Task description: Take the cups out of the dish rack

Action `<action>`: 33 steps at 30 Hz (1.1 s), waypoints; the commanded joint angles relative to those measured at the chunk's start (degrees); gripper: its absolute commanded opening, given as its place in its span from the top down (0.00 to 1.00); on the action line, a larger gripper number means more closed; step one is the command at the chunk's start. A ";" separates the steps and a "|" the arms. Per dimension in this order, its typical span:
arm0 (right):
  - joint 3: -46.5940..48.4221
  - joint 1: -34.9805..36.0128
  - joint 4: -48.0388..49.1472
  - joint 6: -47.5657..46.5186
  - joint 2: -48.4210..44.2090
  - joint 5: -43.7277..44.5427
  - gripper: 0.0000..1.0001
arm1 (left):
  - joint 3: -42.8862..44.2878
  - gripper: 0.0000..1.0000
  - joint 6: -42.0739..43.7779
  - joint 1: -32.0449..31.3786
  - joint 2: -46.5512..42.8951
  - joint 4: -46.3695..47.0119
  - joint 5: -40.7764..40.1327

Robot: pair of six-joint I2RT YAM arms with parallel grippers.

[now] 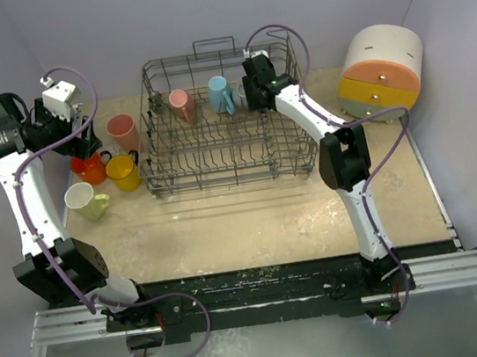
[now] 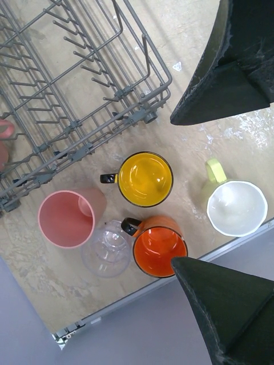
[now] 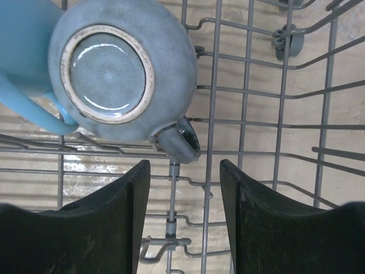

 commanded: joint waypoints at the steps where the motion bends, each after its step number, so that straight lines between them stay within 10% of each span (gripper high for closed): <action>1: 3.57 -0.41 1.70 -3.17 1.86 1.48 0.46 | -0.12 0.01 -0.58 0.29 -1.66 1.94 2.42; 33: 8.29 -3.46 5.33 -8.53 -0.01 -9.00 0.57 | -1.50 0.01 -2.06 0.20 -1.15 1.84 3.91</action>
